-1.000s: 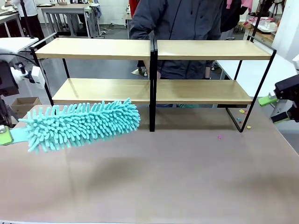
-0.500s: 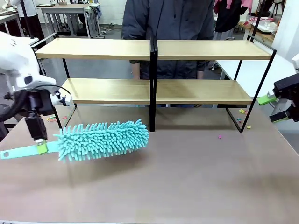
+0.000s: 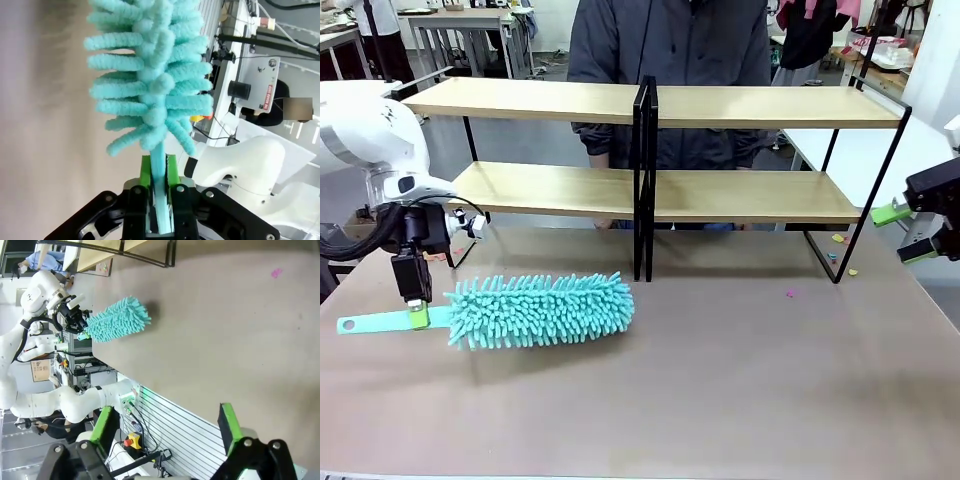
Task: Clean the shelves.
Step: Place the Duster on the table.
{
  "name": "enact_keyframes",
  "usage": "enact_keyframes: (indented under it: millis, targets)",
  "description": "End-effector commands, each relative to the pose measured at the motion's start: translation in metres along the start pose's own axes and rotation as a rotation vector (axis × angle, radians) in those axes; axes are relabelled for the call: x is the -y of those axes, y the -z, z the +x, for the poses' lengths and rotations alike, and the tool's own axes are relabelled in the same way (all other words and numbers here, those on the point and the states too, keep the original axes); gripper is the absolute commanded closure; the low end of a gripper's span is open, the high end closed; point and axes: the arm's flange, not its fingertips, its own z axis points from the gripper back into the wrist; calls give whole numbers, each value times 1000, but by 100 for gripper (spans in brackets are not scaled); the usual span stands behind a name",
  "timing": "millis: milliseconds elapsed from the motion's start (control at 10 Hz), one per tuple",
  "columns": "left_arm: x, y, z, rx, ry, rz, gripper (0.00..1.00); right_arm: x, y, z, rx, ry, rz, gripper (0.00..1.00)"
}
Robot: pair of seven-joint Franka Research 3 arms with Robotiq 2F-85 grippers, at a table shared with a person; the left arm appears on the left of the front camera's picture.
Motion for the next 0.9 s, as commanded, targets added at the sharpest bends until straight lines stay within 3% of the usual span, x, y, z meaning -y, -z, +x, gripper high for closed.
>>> enact_keyframes:
  millis: [0,100,300,400,500,800]
  targets:
    - [11,-4,-1,-37,-24,38,31,-1,0,3,8,-16,24,0]
    - [15,-4,-5,-44,-20,45,0,-1,0,3,8,-16,24,0]
    - [19,-5,-12,-53,-21,62,0,-1,0,3,8,-16,24,0]
    - [24,-9,-22,-46,-37,79,5,-1,0,3,8,-16,24,0]
    - [31,-13,-33,-38,-46,90,0,-1,0,3,8,-16,24,0]
    - [70,-18,-91,-84,-49,145,0,-1,0,3,8,-16,24,0]
